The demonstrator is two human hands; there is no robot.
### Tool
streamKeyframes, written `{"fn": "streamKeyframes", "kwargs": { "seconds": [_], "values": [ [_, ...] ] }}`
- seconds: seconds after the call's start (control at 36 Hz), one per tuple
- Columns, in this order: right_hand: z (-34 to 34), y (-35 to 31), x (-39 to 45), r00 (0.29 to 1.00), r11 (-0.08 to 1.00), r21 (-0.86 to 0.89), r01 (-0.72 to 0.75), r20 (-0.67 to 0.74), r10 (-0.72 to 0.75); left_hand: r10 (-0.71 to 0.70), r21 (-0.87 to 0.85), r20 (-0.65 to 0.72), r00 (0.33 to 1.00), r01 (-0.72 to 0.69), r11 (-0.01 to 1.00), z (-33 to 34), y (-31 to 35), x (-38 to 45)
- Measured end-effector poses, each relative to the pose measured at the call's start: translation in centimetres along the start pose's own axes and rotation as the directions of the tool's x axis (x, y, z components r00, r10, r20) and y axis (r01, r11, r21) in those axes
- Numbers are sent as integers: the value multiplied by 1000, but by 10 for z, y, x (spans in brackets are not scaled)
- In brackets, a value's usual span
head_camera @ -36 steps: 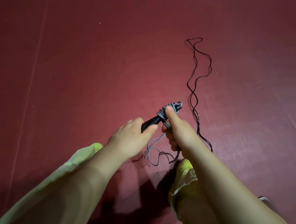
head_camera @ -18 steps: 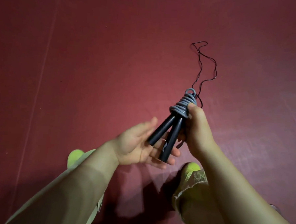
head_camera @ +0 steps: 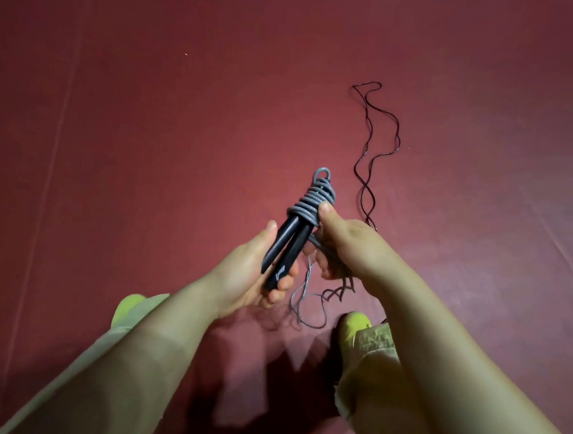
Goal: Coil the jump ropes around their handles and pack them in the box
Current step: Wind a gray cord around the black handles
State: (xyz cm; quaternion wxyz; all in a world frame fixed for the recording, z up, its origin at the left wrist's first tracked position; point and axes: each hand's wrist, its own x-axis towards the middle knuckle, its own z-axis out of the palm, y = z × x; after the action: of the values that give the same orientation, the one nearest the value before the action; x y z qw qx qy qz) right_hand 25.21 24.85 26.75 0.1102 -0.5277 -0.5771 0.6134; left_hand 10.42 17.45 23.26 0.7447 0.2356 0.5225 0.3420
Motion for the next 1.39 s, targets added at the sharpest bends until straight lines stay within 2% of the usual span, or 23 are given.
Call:
{"fn": "streamKeyframes", "kwargs": {
  "seconds": [0.11,0.19,0.28,0.36,0.42,0.47,0.56,0.64,0.69,0.75,0.81,0.86,0.92,0.97,1.06,1.14,1.25,1.39],
  "values": [
    [5,2,6,993,981,-189,41,-105,-61,30,61,-115,993,-23,998,-1,-6,3],
    [13,1,12,996,993,-121,-11,-89,0,126,254,-251,960,-60,965,-7,-6,4],
    [17,0,15,992,992,18,-121,-44,122,248,464,-315,916,-79,882,-15,-9,9],
    [19,-1,17,992,992,33,-122,-37,124,308,530,-334,891,-93,843,-20,-11,14],
    [19,-3,18,993,995,25,-97,-67,99,316,509,-318,894,-121,853,-22,-11,17],
    [20,-5,17,995,999,18,-32,-96,34,292,399,-257,921,-174,900,-21,-8,17],
    [21,-7,15,982,989,-39,144,-121,-148,224,144,-85,971,-211,967,-20,-5,9],
    [23,-14,5,967,968,32,250,-59,-248,89,-151,187,978,-61,987,-18,-3,-3],
    [23,-18,0,950,945,107,310,-1,-312,2,-207,330,944,70,976,-17,-4,-6],
    [21,-19,-2,928,918,174,358,41,-369,-10,-277,448,894,149,949,-17,-9,-4],
    [20,-19,-3,920,910,193,367,71,-386,67,-377,618,783,221,900,-15,-12,-3],
    [20,-19,-3,923,911,212,354,77,-377,141,-446,690,710,263,856,-12,-13,-5],
    [19,-18,-3,929,914,220,342,67,-364,147,-439,706,693,265,858,-10,-13,-4],
    [17,-19,-3,940,927,198,318,62,-336,60,-370,669,741,262,891,-10,-8,-5],
    [11,-18,0,956,955,127,269,84,-281,-56,-294,529,847,246,924,-12,3,-8],
    [4,-14,2,974,980,56,189,116,-195,-101,-244,378,920,205,948,-14,8,-9],
    [-3,-9,3,987,996,61,66,142,-74,-108,-146,210,972,140,979,-15,8,-8],
    [0,0,10,997,997,-57,-49,65,52,-119,7,-14,993,120,993,-14,3,-2]
  ]
}}
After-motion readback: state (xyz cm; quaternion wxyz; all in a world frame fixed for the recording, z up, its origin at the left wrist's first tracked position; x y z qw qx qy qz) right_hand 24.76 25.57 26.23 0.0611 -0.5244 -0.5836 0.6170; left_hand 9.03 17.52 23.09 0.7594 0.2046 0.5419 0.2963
